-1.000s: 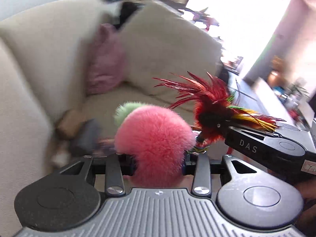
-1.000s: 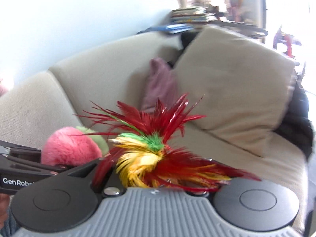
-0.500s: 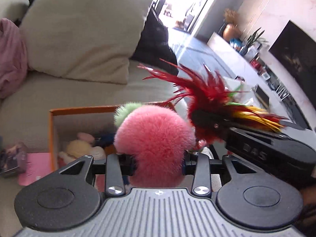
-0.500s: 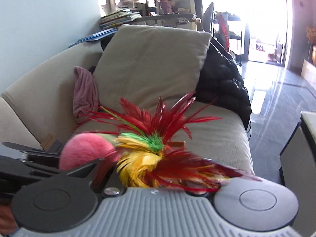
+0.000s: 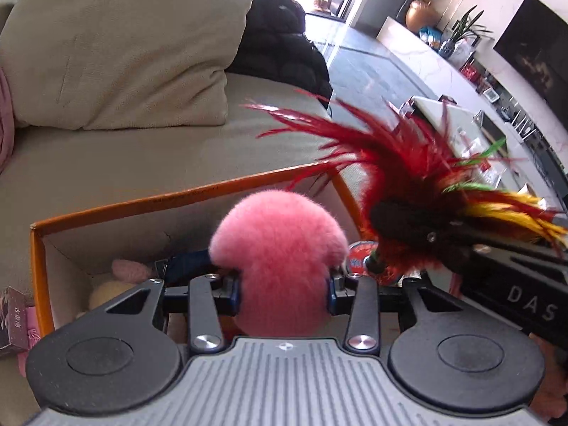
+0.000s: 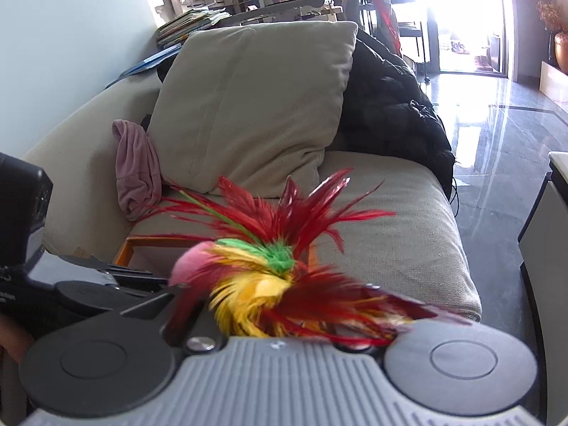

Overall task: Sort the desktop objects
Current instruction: 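Carry the pompom and feather toy with both tools over the box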

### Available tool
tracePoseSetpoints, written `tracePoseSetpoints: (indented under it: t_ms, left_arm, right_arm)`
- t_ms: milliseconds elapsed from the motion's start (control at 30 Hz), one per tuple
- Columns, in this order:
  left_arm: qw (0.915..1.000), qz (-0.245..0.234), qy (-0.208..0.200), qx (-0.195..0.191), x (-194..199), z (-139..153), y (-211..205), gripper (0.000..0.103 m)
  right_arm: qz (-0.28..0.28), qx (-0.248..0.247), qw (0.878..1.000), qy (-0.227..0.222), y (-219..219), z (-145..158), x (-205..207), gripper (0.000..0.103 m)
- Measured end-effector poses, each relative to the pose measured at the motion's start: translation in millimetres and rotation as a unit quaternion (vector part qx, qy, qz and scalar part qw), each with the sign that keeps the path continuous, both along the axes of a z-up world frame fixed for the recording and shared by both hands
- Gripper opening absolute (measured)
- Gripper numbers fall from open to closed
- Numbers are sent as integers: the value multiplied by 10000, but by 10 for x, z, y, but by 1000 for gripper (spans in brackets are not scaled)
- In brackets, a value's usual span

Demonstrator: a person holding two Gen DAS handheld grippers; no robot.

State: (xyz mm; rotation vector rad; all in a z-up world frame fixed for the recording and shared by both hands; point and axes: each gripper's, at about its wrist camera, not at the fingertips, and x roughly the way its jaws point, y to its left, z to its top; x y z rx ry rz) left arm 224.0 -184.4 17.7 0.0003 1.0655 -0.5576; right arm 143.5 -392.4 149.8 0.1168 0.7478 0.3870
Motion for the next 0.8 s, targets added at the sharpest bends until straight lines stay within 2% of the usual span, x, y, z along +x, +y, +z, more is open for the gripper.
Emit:
tracePoseSetpoints:
  t_ms: [200,300,400,467,800]
  left_arm:
    - [9999,19,17,-154,-11,4,70,48]
    - [9999,28,-38,-111,-34,40,93,48]
    - [9999,57,-32,-154,-81,73,152,42]
    - [9997,108,-34,-199,-139,100,214,41]
    - [9998,123,-77,153,-522,24,430,41]
  right_arm:
    - [-14,-17,10000,7,10,-26,13,8]
    - [-23,-34,10000,0,8,-17,1,8]
    - [-15,-66,10000,-16,7,-7,-16,8]
    - [23,-88,10000,-17,14,4,-37,8]
    - [302,-318,9988,-202,179,10,-123,8]
